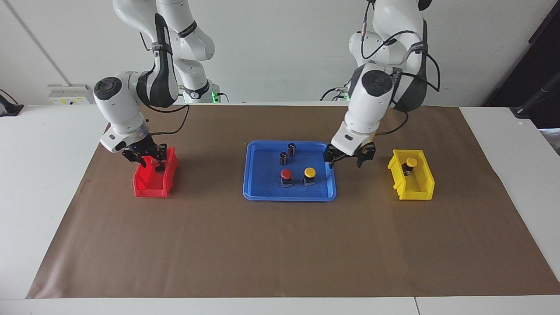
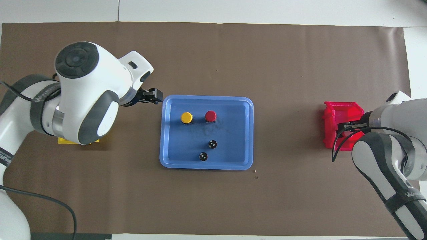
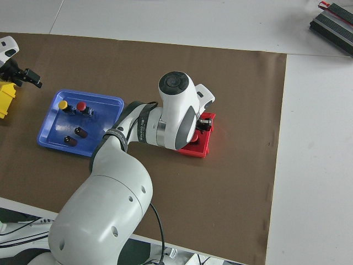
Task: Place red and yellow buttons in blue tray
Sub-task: 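Place the yellow button in the blue tray with the left gripper, then grasp a yellow button with the left gripper while the right gripper grasps red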
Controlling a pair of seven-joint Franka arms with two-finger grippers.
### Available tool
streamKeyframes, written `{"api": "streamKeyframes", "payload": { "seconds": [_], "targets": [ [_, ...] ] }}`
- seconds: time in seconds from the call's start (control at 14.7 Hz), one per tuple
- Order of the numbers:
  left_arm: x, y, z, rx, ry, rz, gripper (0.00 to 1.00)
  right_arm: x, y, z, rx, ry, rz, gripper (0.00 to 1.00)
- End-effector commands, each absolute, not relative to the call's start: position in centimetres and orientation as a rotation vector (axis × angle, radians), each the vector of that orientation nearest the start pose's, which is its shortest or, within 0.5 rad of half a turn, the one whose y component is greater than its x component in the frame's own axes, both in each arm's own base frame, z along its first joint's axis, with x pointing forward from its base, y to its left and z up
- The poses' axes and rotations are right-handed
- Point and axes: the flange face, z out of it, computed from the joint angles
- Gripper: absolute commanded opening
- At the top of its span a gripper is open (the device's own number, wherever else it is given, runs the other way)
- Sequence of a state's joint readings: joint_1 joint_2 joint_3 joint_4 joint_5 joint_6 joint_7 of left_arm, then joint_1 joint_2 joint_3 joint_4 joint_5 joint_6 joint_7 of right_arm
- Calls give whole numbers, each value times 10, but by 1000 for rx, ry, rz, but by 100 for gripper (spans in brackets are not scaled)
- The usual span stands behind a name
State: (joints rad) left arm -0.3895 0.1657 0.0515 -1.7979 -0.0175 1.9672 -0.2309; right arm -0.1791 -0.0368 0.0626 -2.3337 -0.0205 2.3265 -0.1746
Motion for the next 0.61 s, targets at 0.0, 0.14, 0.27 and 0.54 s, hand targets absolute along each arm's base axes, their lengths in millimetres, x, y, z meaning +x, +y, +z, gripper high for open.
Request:
{"api": "streamKeyframes", "payload": {
  "seconds": [0.0,0.14,0.27,0.54],
  "targets": [
    [592,-102,442,-3122,306,26,100,492,-58,348,-3152,-135,-58,52],
    [598,-50,439,-3113,402,15,100,488,-58,344,-3152,-135,-45,48],
    [595,-26,432,-3115,385,3,100,487,-58,344,-3151,-140,-43,40],
    [567,-21,413,-3122,379,50,88,487,-57,344,-3151,-144,-41,13]
  ]
}}
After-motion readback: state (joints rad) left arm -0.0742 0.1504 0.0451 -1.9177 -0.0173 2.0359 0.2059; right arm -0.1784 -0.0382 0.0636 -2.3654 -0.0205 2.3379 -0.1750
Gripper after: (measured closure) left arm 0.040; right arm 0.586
